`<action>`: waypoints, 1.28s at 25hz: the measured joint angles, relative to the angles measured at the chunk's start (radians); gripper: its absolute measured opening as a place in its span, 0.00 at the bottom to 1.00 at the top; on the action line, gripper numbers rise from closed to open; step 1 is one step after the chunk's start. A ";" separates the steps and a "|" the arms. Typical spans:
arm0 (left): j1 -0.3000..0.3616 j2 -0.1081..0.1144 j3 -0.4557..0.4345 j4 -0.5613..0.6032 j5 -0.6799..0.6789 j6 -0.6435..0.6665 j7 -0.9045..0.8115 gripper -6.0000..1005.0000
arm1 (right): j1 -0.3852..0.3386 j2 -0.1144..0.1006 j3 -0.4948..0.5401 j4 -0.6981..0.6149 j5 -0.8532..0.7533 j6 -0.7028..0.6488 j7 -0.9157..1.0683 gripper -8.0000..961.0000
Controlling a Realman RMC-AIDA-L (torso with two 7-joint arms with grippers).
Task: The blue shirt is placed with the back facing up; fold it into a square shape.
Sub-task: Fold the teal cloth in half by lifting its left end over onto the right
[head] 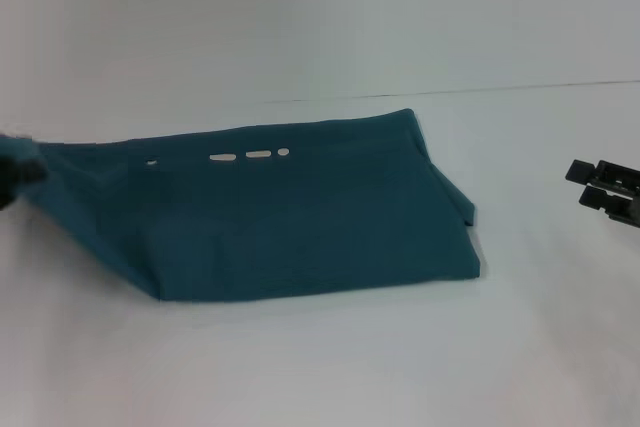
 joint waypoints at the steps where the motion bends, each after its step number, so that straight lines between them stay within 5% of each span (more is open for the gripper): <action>1: -0.018 0.001 0.001 0.000 -0.018 0.019 0.000 0.02 | 0.001 0.000 0.000 0.000 0.000 0.000 -0.001 0.73; 8: -0.151 -0.014 0.062 0.002 -0.055 0.075 0.002 0.02 | 0.005 0.004 -0.002 0.007 0.000 0.000 -0.009 0.73; 20: -0.300 -0.151 0.285 -0.032 -0.104 -0.021 0.065 0.03 | 0.005 0.004 -0.002 0.014 0.000 0.000 -0.013 0.73; 32: -0.445 -0.163 0.466 -0.339 -0.245 -0.258 0.218 0.03 | 0.011 0.002 -0.004 0.023 -0.013 -0.001 -0.013 0.73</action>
